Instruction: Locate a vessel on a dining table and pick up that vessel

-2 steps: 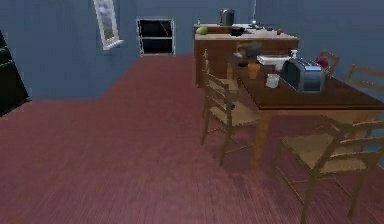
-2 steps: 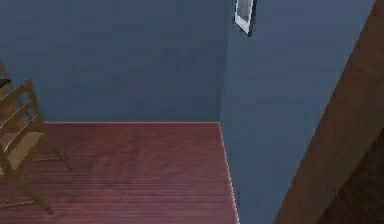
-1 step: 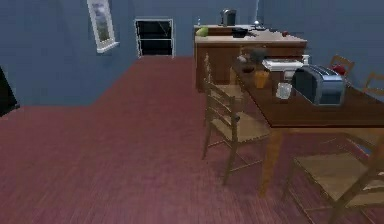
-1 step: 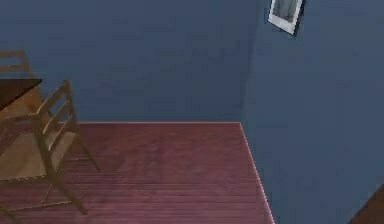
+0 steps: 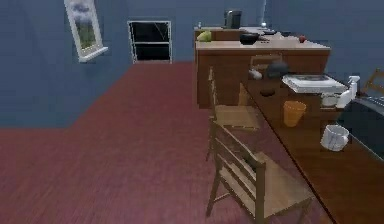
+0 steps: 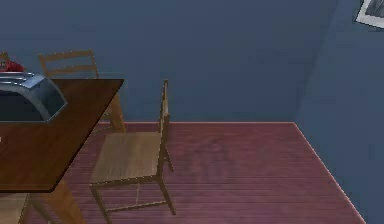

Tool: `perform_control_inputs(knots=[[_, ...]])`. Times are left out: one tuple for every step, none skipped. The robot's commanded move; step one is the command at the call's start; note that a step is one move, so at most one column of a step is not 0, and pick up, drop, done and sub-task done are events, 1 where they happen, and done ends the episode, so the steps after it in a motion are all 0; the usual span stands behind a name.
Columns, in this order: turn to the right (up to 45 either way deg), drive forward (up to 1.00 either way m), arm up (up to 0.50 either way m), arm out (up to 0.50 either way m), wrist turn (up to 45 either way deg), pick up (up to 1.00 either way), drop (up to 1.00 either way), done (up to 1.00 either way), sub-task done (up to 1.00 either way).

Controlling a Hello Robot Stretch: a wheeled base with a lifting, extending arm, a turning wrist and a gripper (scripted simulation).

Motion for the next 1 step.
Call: perform_control_inputs(knots=[[0.0, 0.10, 0.00, 0.00, 0.0, 0.00, 0.00, 0.00, 0.00]])
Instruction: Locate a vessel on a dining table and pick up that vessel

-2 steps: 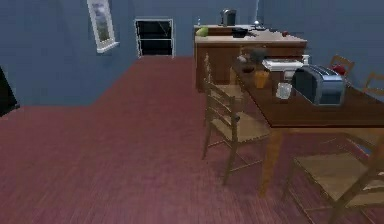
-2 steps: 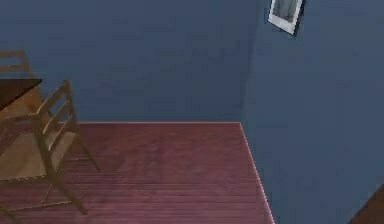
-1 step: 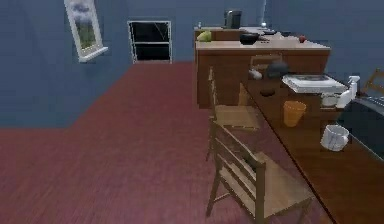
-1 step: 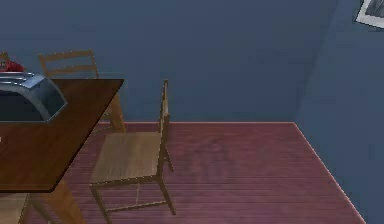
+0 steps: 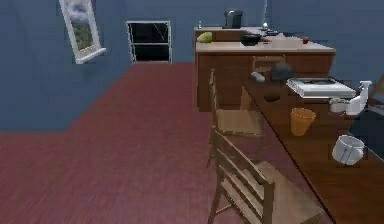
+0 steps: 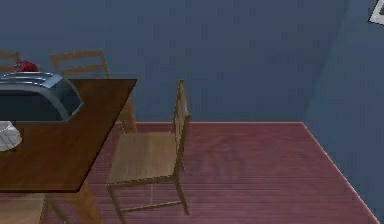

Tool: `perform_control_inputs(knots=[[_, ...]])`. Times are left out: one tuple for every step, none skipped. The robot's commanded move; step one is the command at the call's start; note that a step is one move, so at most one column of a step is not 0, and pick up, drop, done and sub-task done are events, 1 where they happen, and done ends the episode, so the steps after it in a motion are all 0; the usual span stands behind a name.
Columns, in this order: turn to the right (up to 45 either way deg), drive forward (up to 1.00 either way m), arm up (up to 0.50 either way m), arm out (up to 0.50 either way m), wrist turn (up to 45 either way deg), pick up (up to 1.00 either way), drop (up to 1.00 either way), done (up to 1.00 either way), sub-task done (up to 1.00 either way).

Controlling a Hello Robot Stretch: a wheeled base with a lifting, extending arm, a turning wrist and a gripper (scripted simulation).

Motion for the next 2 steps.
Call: perform_control_inputs(knots=[[-42.0, 0.00, 0.00, 0.00, 0.0, 0.00, 0.00, 0.00, 0.00], [45.0, 0.00, 0.00, 0.00, 0.0, 0.00, 0.00, 0.00, 0.00]])
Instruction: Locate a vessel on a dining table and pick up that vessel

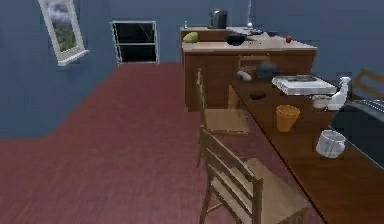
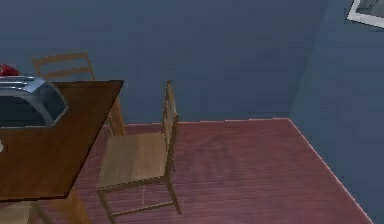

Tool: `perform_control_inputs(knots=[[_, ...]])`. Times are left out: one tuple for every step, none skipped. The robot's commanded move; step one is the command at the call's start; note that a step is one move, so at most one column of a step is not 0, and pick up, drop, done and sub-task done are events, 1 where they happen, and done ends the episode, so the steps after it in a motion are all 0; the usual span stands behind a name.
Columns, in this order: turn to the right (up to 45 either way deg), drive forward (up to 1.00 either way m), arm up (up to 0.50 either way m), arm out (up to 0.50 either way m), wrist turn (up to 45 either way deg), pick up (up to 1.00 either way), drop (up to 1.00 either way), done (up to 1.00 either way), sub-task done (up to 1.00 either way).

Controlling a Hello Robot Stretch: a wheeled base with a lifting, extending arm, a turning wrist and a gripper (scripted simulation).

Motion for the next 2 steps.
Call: perform_control_inputs(knots=[[45.0, 0.00, 0.00, 0.00, 0.0, 0.00, 0.00, 0.00, 0.00], [45.0, 0.00, 0.00, 0.00, 0.0, 0.00, 0.00, 0.00, 0.00]])
